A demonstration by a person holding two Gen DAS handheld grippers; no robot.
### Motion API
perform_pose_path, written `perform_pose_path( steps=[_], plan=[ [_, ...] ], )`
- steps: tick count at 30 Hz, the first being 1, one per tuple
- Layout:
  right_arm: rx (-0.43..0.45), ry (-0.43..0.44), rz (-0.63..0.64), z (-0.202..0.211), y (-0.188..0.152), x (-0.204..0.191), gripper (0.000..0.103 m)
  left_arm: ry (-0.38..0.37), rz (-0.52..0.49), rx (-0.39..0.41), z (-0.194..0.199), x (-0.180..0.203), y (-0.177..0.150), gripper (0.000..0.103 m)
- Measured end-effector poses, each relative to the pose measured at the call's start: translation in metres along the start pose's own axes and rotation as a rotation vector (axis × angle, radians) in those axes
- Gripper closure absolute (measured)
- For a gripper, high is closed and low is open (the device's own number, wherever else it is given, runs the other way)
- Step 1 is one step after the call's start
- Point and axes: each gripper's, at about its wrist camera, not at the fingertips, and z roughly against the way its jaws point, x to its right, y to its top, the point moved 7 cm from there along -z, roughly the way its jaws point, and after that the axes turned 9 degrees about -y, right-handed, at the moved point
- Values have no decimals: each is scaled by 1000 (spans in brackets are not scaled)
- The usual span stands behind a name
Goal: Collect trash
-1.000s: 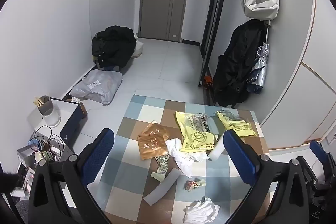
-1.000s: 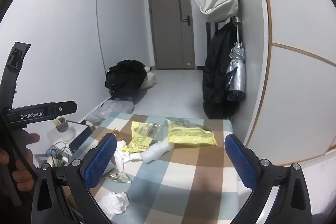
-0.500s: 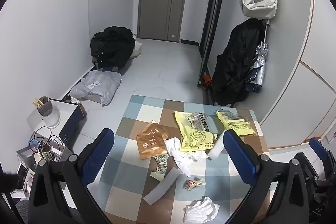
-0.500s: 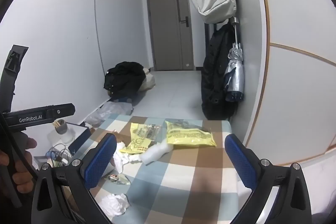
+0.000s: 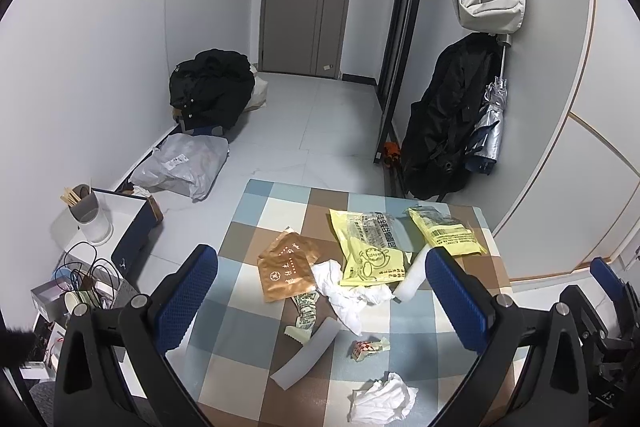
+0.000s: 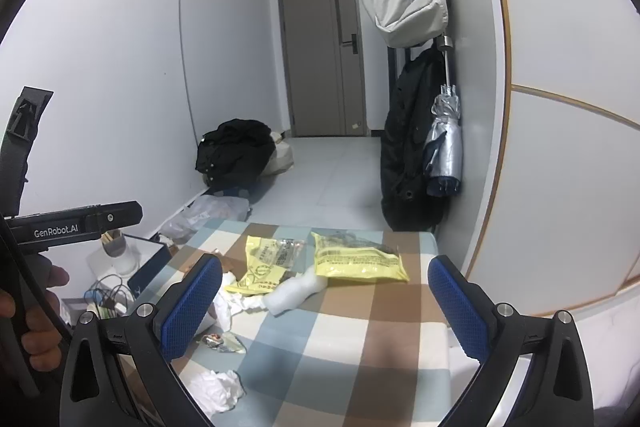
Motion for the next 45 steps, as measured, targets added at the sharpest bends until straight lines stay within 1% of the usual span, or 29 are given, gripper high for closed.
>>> perform_pose_path(
  steps=[5, 11, 16, 21, 36, 45],
  plan=[
    [-4, -1, -8, 0, 0, 1, 0, -12, -3, -9, -1, 2, -2, 1],
    [2, -2, -19, 1, 1, 2, 0, -7, 1, -14, -2, 0, -3, 1],
    [1, -7, -24, 1, 0, 3, 0, -9, 23, -44, -6, -4, -7, 1],
    [-2, -9, -26, 2, -1, 3, 0, -6, 15, -30, -4, -3, -5, 1],
    [-1, -10, -32, 2, -1, 5, 0, -9, 18, -36, -6, -3, -5, 1],
    [-1, 5, -29, 3, 0, 2, 0, -25, 26, -46, -7, -3, -6, 1]
  ],
)
